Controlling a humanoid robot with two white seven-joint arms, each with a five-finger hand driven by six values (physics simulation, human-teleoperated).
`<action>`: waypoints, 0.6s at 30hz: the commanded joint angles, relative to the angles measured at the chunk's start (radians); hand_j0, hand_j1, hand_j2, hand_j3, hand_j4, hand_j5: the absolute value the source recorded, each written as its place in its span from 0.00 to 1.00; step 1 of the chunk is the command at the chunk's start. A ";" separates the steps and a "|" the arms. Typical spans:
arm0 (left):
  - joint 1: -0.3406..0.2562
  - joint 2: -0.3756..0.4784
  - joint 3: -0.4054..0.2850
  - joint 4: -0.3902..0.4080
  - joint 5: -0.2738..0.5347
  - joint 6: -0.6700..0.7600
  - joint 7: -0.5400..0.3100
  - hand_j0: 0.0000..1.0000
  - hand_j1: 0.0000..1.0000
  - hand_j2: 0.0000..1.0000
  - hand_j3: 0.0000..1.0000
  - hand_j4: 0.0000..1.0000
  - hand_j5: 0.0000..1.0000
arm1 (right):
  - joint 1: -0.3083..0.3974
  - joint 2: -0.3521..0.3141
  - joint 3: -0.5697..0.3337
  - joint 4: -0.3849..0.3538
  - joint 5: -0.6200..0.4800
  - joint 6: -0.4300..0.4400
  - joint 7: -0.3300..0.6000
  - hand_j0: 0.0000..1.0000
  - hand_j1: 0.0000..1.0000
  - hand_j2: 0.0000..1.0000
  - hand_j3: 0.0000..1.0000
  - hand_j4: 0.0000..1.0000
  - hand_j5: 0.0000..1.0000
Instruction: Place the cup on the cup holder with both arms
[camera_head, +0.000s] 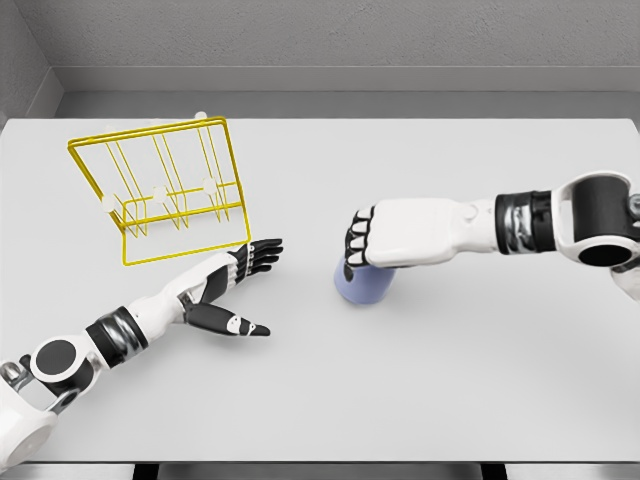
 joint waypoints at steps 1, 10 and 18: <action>0.000 0.000 0.000 0.002 0.003 0.000 0.000 1.00 1.00 1.00 1.00 1.00 1.00 | 0.000 0.006 0.013 0.000 -0.005 0.003 -0.001 0.66 0.66 0.66 0.66 0.66 0.66; -0.002 -0.009 0.000 0.008 0.003 0.000 0.000 1.00 1.00 1.00 1.00 1.00 1.00 | 0.000 0.000 -0.070 0.000 -0.008 0.003 -0.001 1.00 1.00 1.00 1.00 1.00 1.00; -0.005 -0.019 0.000 0.016 0.003 0.000 0.000 1.00 1.00 1.00 1.00 1.00 1.00 | 0.225 -0.086 -0.599 0.006 -0.278 0.003 -0.001 1.00 1.00 1.00 1.00 1.00 1.00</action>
